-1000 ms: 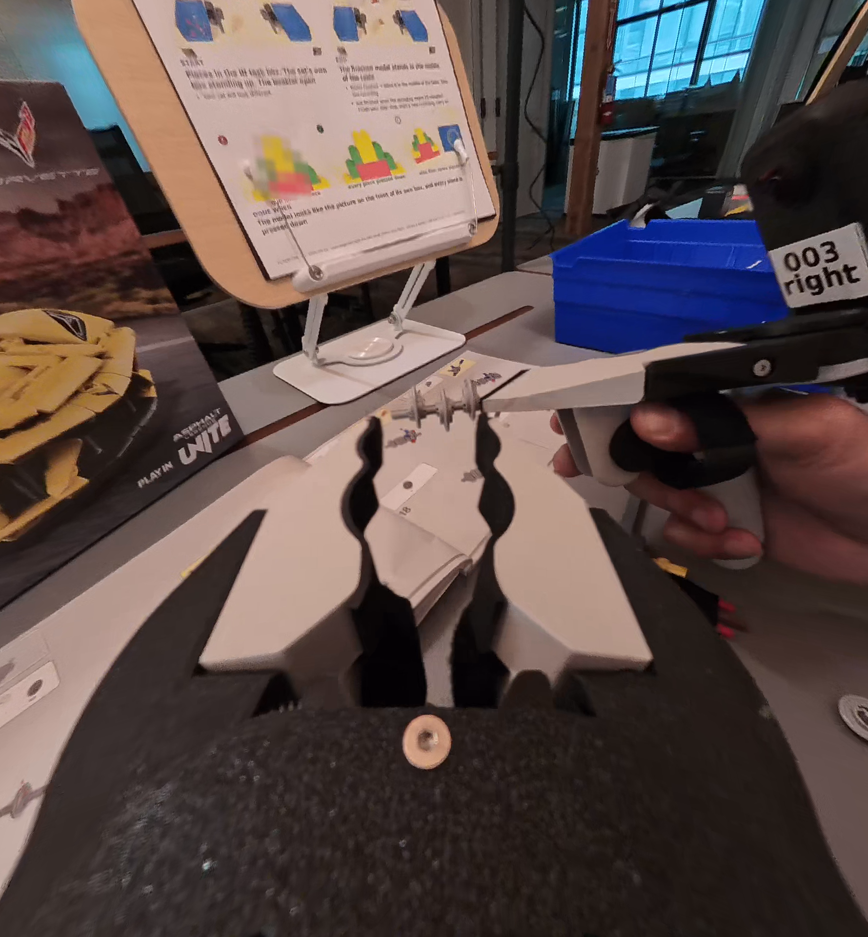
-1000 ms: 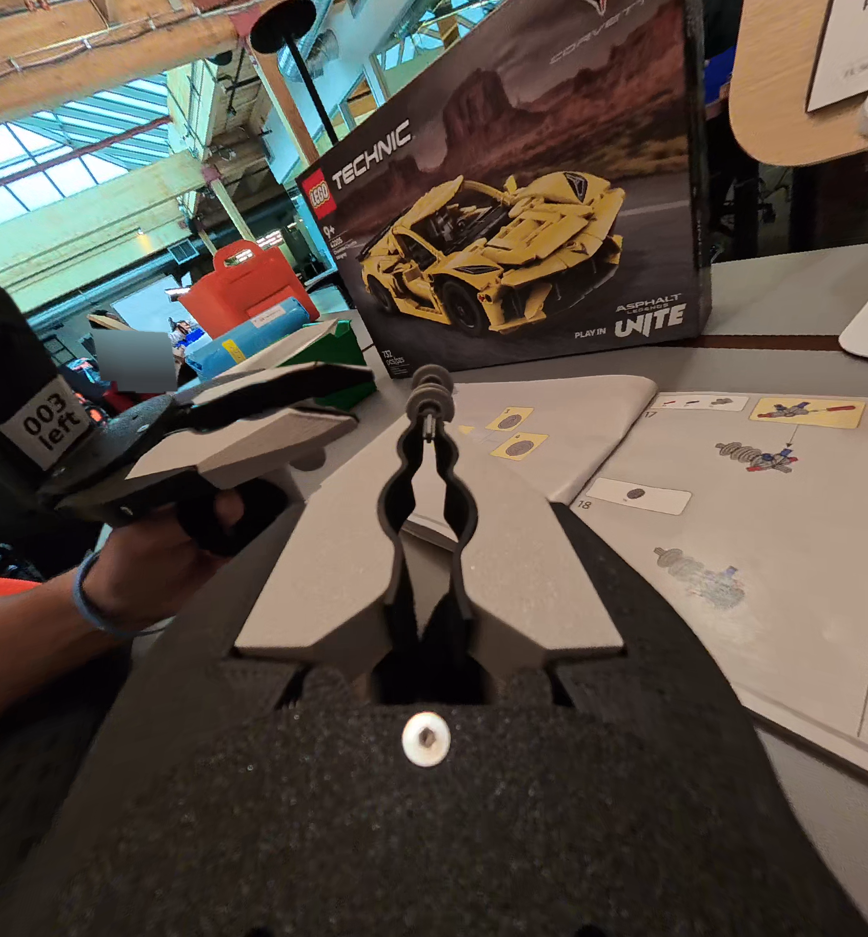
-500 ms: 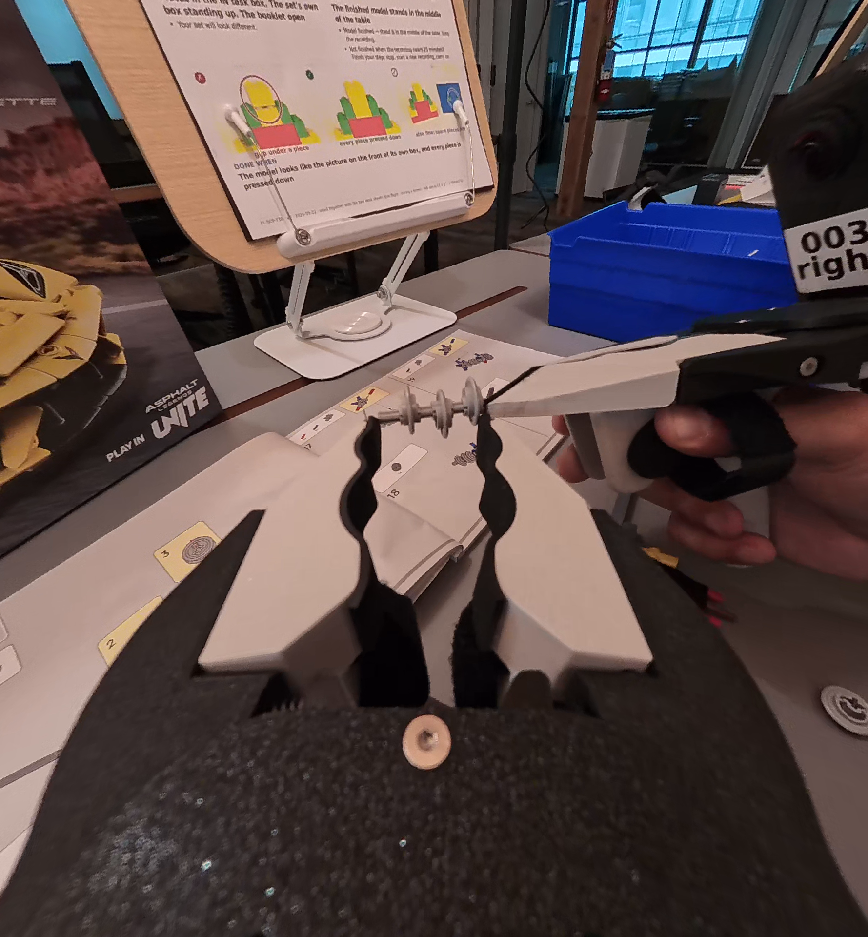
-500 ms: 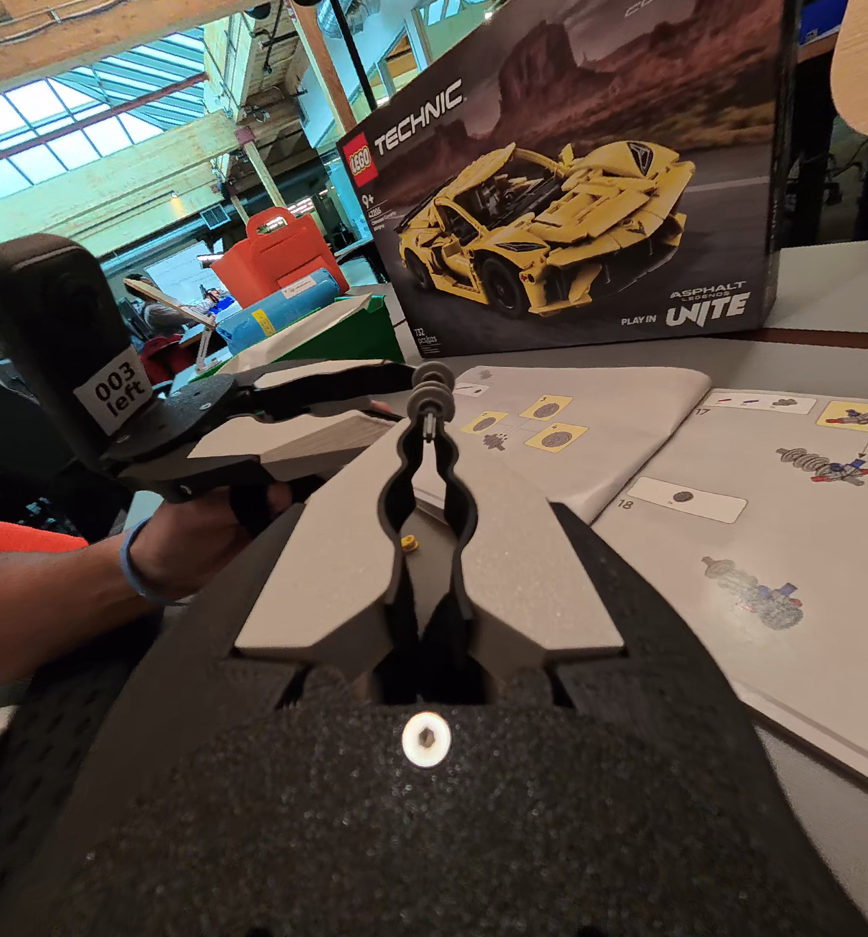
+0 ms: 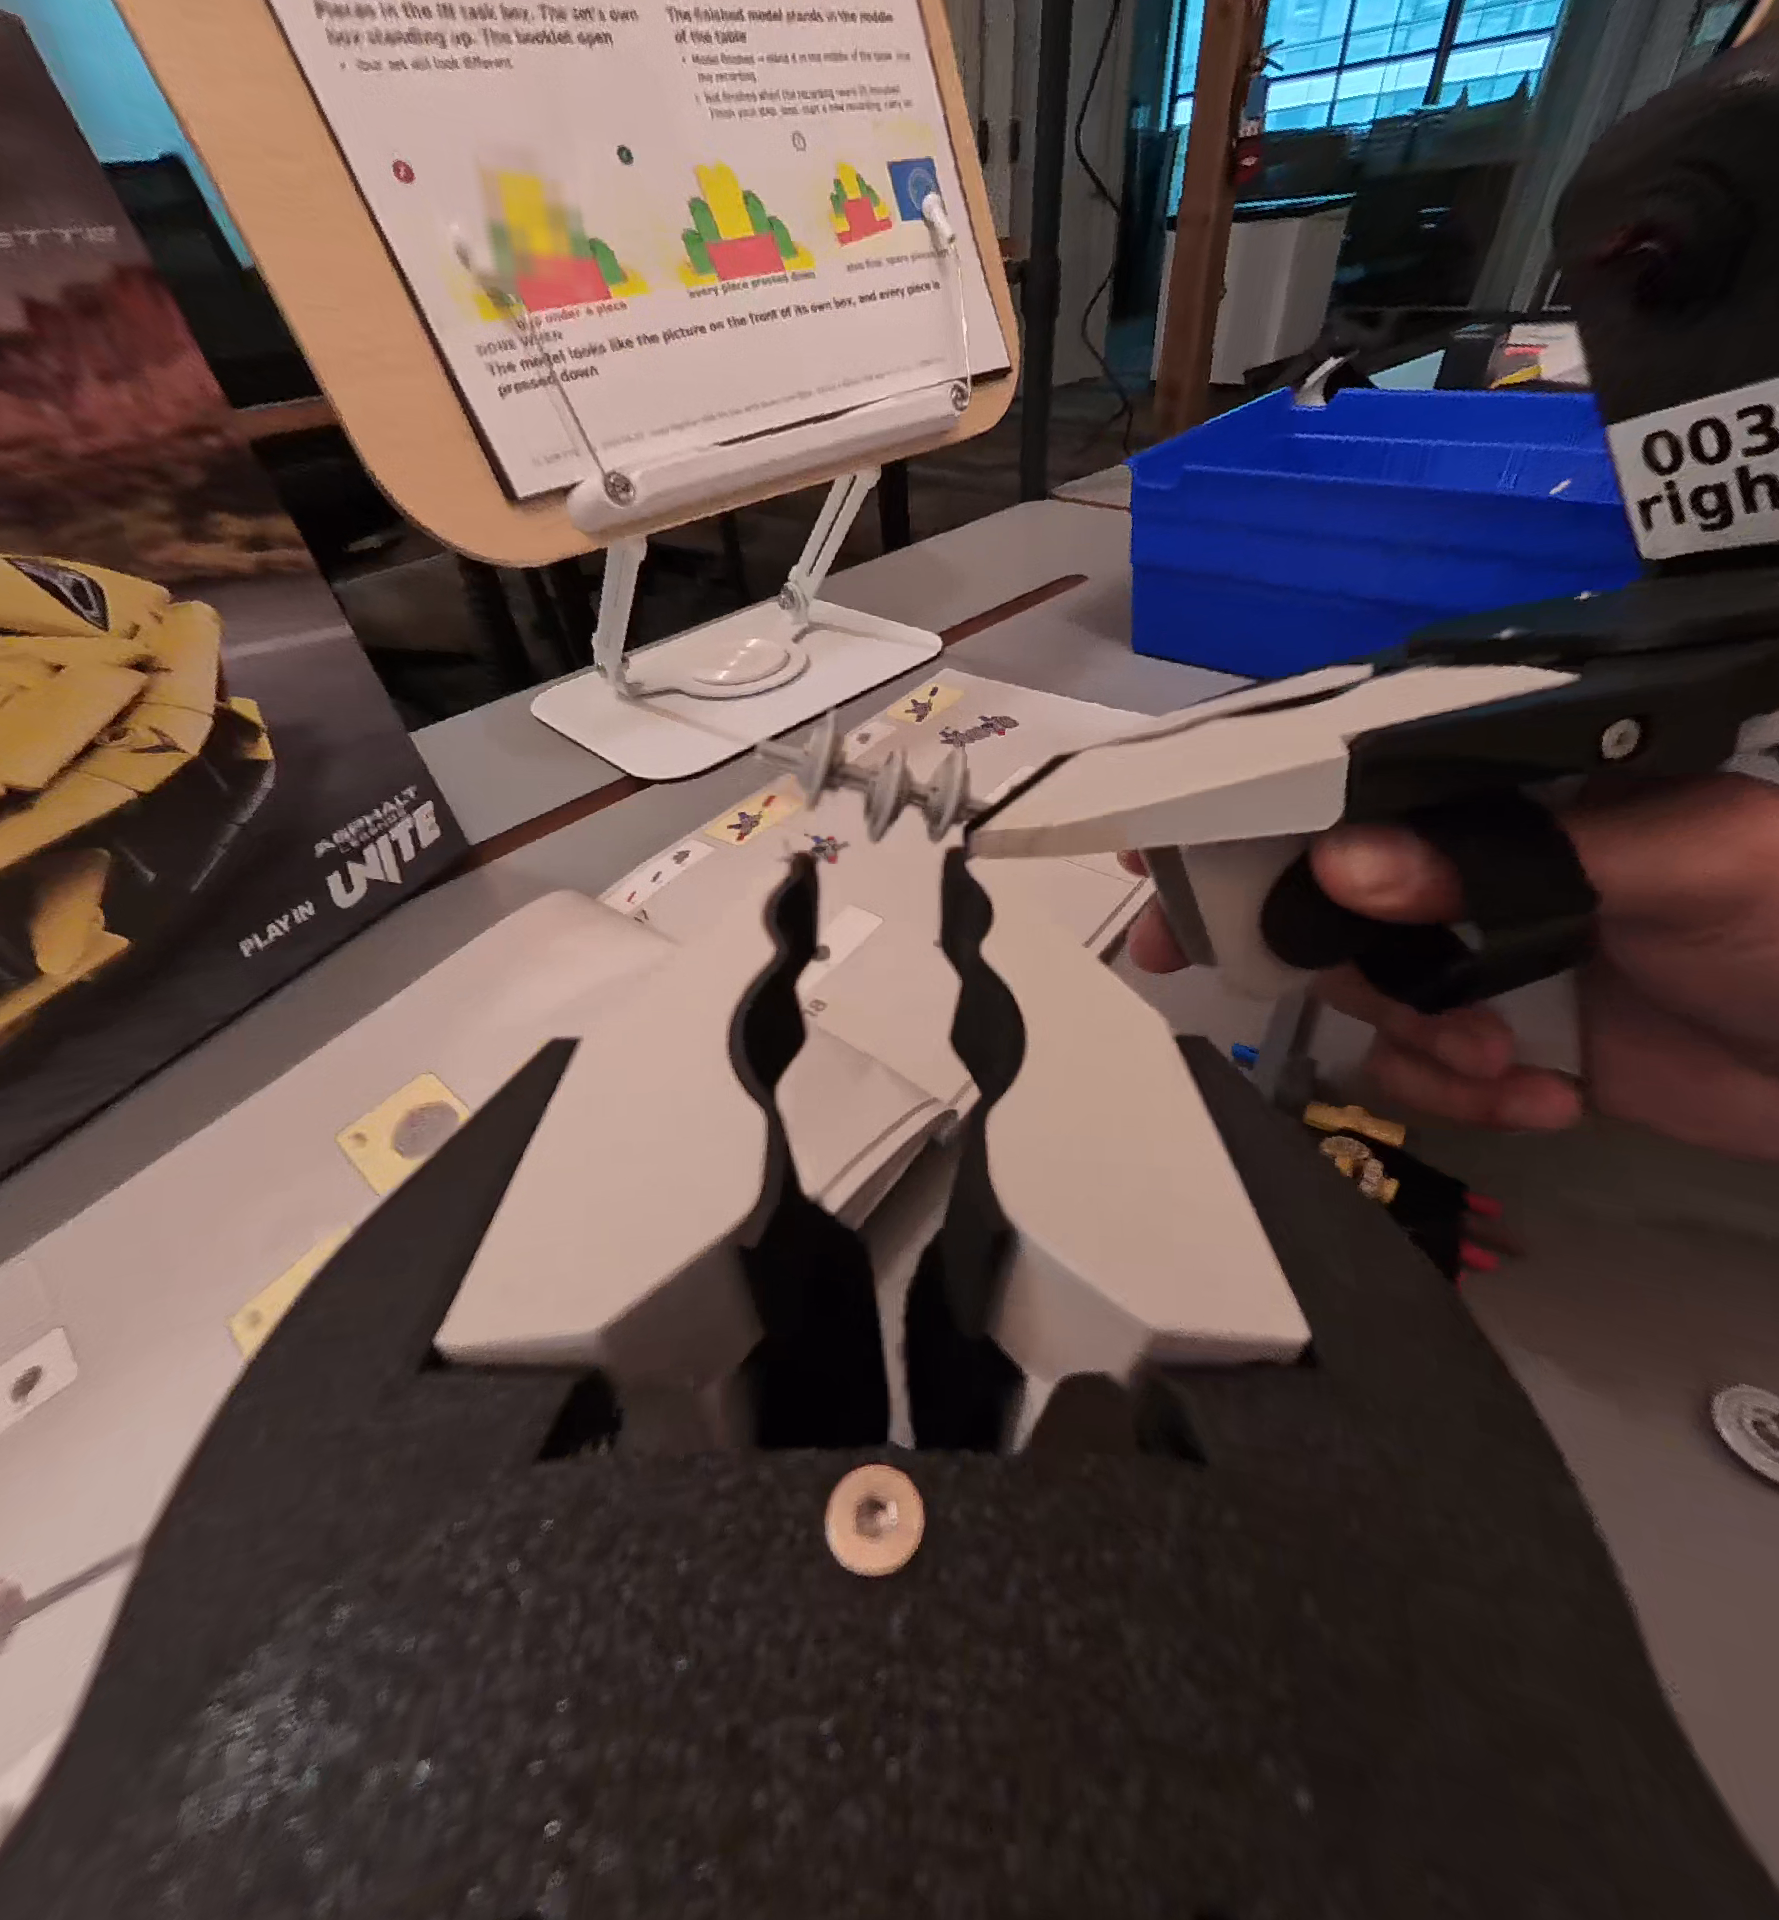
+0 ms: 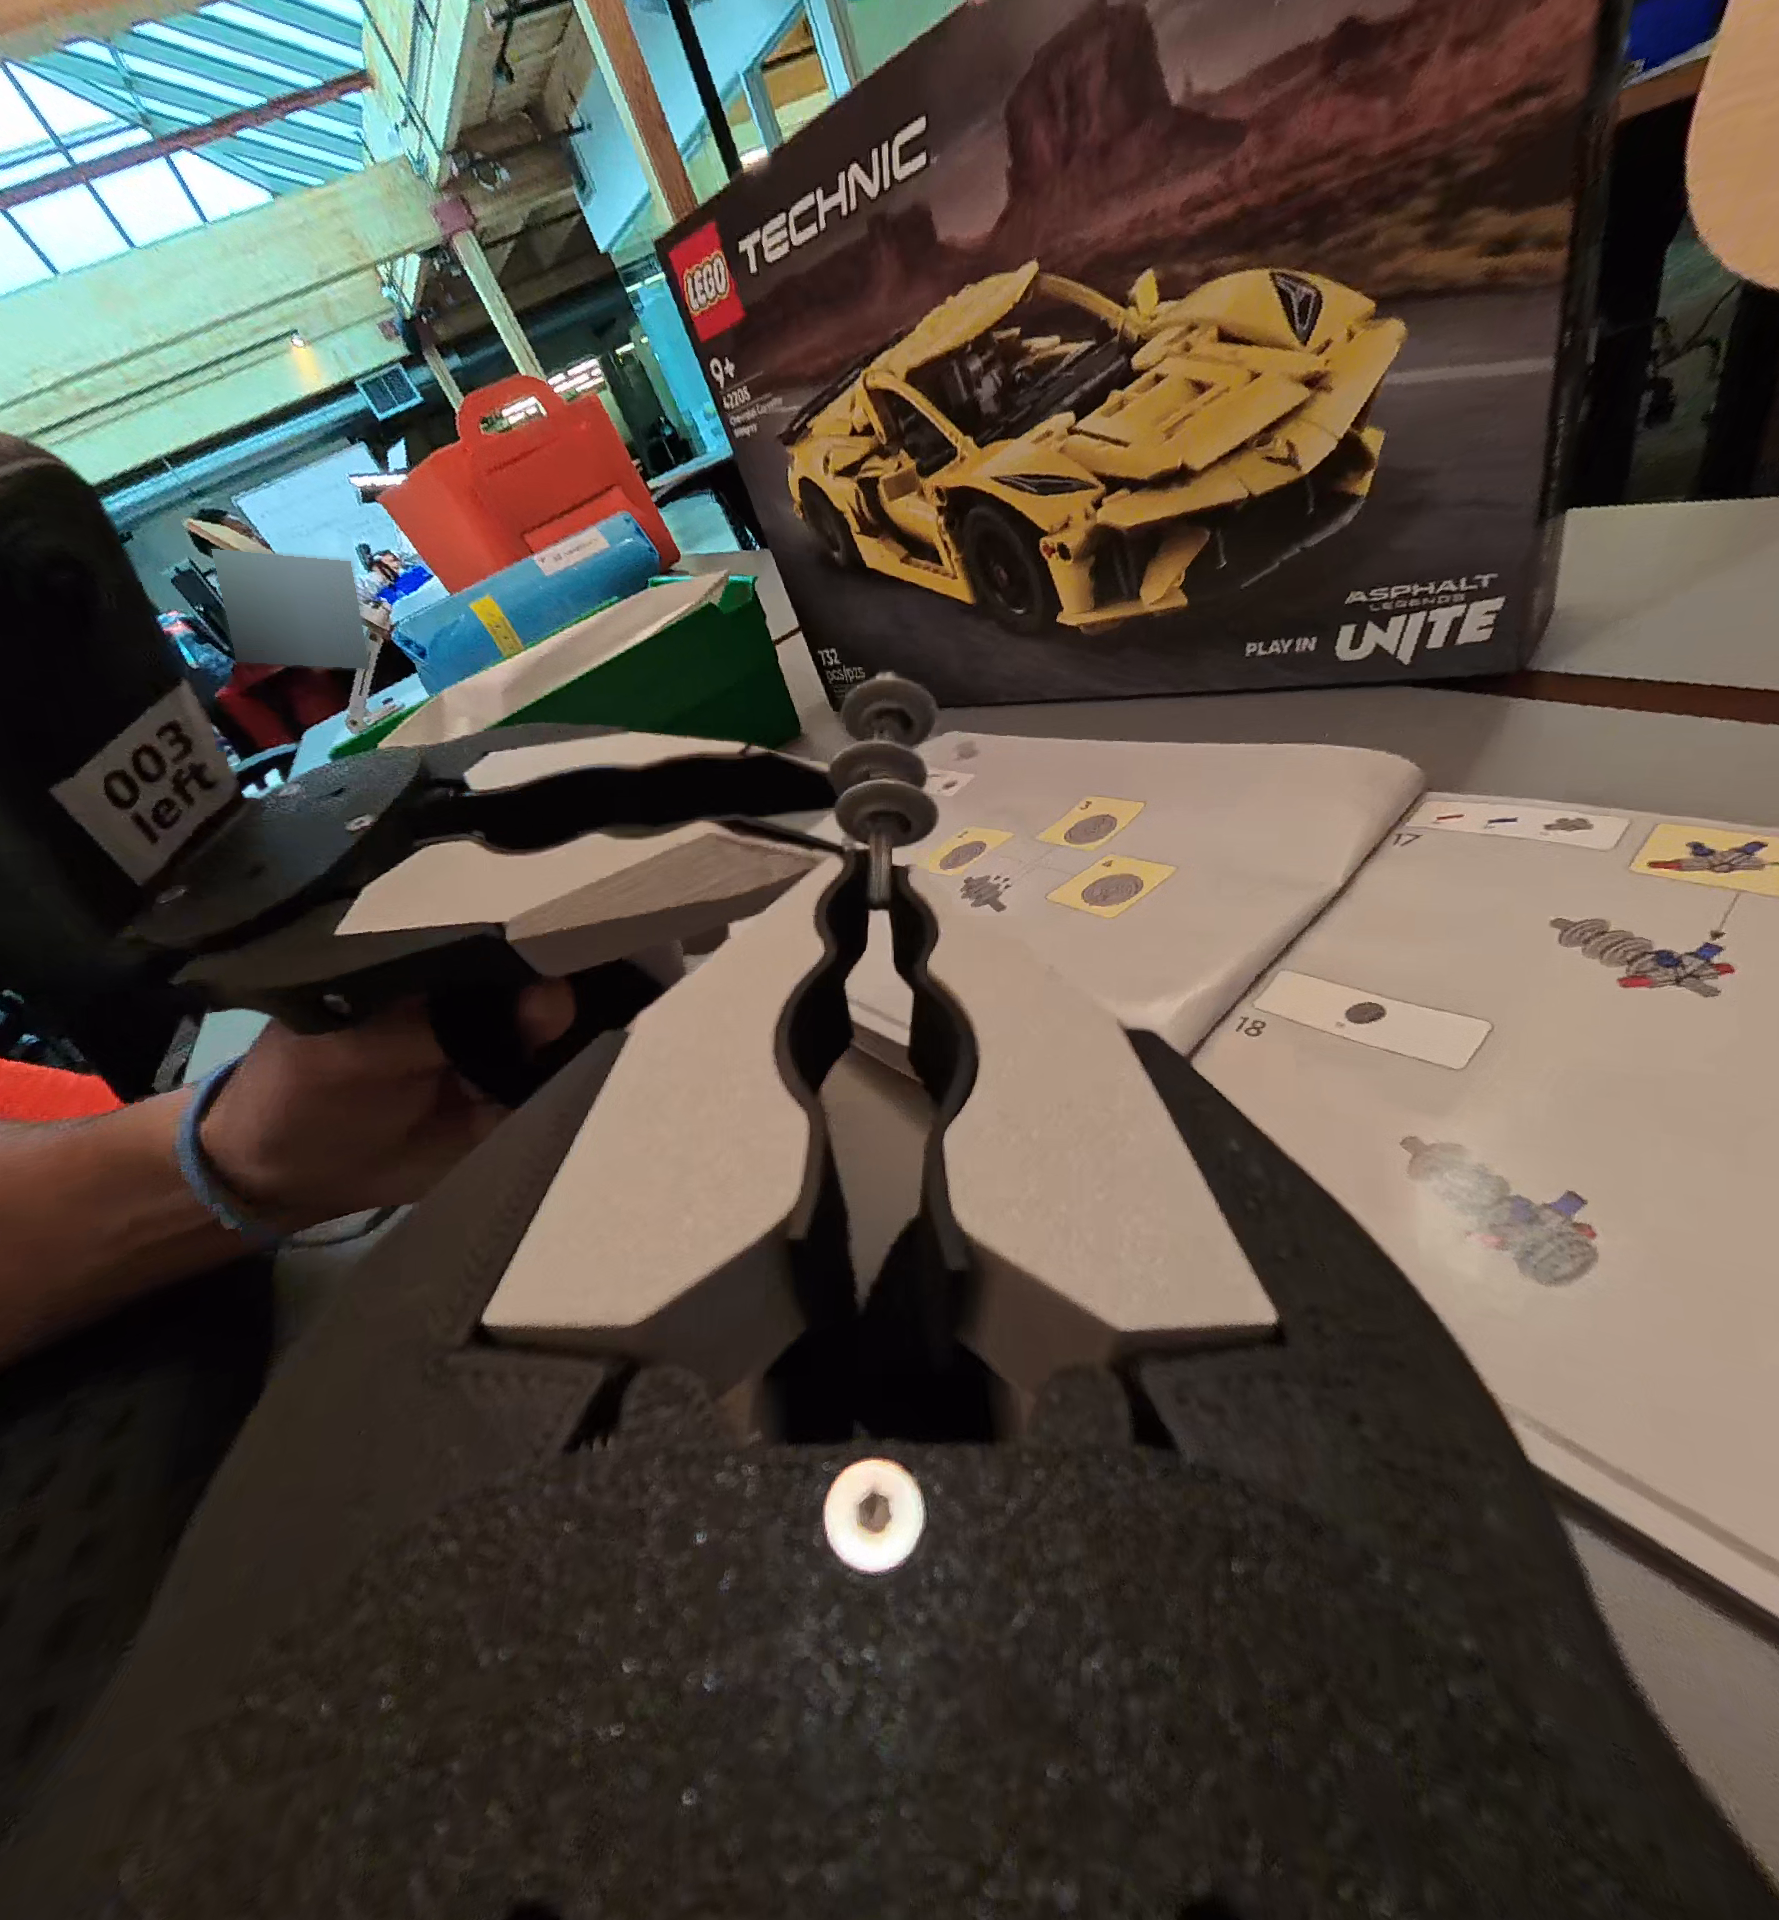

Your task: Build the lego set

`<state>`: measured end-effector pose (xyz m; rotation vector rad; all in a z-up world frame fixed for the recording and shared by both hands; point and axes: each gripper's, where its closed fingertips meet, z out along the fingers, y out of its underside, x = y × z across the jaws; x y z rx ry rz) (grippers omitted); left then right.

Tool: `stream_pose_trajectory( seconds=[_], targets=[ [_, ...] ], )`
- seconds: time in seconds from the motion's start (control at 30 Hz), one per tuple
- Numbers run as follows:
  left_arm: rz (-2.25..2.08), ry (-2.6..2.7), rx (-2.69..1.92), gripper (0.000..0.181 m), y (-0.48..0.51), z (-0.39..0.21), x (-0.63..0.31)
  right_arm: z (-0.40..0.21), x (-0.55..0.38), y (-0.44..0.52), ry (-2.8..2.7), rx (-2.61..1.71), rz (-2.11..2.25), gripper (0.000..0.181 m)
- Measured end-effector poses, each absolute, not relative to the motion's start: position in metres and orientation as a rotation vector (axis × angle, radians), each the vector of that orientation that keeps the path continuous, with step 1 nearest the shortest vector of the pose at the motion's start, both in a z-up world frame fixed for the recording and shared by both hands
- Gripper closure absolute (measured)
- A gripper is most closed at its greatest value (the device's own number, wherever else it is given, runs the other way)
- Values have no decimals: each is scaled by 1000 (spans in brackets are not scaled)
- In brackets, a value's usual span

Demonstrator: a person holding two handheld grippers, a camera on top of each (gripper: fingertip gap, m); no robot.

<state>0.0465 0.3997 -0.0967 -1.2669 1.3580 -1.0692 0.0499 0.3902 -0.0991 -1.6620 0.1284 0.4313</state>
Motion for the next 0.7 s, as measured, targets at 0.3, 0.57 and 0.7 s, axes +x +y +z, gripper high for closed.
stream_pose_trajectory(
  seconds=[0.3,0.57,0.7],
  targets=[
    [-1012,1515,-1088,135,402,-99,41,-115,41,382,-10,-1814,372,179],
    [-1060,1556,-1147,143,396,-110,43,-124,38,382,-56,-1874,301,179],
    [-1084,1552,-1169,142,397,-112,43,-127,37,383,-75,-1888,260,179]
  ],
)
